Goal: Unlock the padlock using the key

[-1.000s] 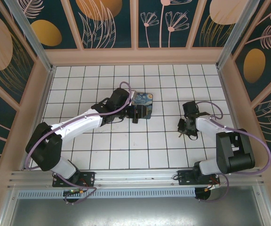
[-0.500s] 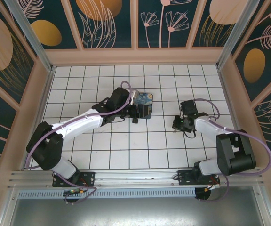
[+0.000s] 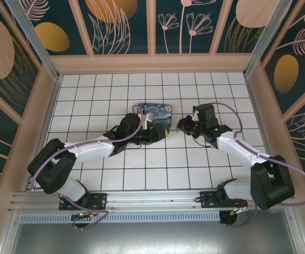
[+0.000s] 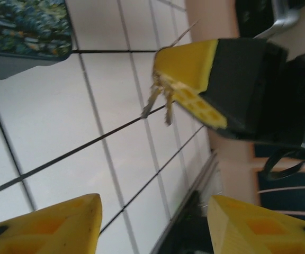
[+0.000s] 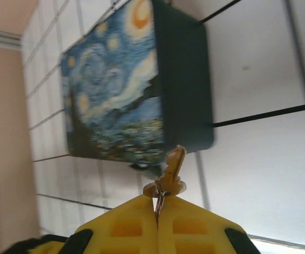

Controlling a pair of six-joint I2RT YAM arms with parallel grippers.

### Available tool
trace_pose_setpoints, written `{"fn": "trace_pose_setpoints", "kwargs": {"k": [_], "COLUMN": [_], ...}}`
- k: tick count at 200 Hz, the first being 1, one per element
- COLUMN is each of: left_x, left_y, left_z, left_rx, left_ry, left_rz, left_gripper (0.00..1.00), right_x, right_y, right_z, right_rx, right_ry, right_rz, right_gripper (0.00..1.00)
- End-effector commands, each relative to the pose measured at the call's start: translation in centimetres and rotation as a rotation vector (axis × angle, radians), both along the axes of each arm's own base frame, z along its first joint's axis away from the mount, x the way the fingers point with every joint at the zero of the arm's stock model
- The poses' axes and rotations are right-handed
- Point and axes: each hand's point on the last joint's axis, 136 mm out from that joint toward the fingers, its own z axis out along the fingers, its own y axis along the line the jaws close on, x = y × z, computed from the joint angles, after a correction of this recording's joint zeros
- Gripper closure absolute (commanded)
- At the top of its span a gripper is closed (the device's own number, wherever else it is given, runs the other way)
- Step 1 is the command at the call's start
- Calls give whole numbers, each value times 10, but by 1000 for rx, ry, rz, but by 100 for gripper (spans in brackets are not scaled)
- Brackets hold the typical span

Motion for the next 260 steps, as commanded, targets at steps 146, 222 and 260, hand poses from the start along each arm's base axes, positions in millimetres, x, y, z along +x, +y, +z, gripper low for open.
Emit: {"fn": "trace_pose_setpoints", "kwargs": {"k": [146, 222, 260], "left_x": [22, 20, 21], "left_y": [15, 10, 12], "left_z": [11, 18, 22], "left_rx": [-110, -170, -177], "left_ry": [-1, 12, 7], "left_rz": [122, 94, 100], "left_gripper": [59, 66, 70], "right_x": [-16, -19, -19], "right_y": [39, 52, 55], "right_z": [26, 34, 36], "right_rx": [213, 282, 284], "right_ry": [47, 45, 43], "right_rz": [25, 43, 51], "right_gripper": [100, 100, 100]}}
